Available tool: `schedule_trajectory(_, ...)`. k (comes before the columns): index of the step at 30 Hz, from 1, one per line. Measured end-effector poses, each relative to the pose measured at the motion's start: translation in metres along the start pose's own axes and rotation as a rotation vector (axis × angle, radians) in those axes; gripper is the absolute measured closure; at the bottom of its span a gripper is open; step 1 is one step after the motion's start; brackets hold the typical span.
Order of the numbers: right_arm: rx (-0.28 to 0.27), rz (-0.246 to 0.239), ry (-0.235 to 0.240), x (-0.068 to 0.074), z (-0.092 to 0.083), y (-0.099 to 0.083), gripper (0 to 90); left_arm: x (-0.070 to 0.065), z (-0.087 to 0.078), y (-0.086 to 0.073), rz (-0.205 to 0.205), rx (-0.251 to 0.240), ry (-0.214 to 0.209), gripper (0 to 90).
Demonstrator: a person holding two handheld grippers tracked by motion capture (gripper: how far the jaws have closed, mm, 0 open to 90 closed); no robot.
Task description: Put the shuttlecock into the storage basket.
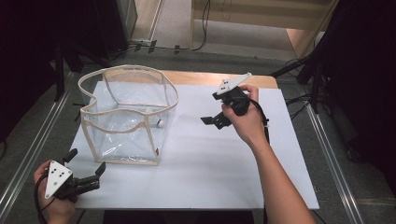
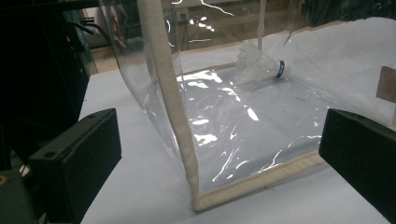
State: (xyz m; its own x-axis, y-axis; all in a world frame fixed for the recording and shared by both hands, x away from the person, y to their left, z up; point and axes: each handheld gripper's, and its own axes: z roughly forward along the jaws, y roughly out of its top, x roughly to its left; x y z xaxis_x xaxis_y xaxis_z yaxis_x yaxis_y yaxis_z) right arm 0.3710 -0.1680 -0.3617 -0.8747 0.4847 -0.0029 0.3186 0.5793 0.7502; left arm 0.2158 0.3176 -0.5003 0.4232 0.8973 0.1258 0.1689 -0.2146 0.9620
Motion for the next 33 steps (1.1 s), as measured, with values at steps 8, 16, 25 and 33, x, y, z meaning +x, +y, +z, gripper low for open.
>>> schedule_trajectory(8, -0.008, 0.017, -0.009, 0.001, -0.006, -0.016, 0.0, 0.0, 0.0, 0.0, 0.002, 0.0, 0.001, 0.0)
schedule_trajectory(16, -0.013, 0.046, -0.018, 0.001, -0.007, -0.032, 0.0, 0.0, 0.0, 0.0, 0.005, 0.001, 0.0, 0.0)
schedule_trajectory(25, -0.019, 0.066, -0.014, 0.004, -0.009, -0.048, 0.0, 0.0, 0.0, 0.0, 0.002, 0.0, 0.002, 0.0)
schedule_trajectory(33, -0.035, 0.104, -0.023, 0.004, -0.013, -0.067, 0.0, 0.0, 0.0, 0.0, 0.004, -0.001, 0.001, 0.0)
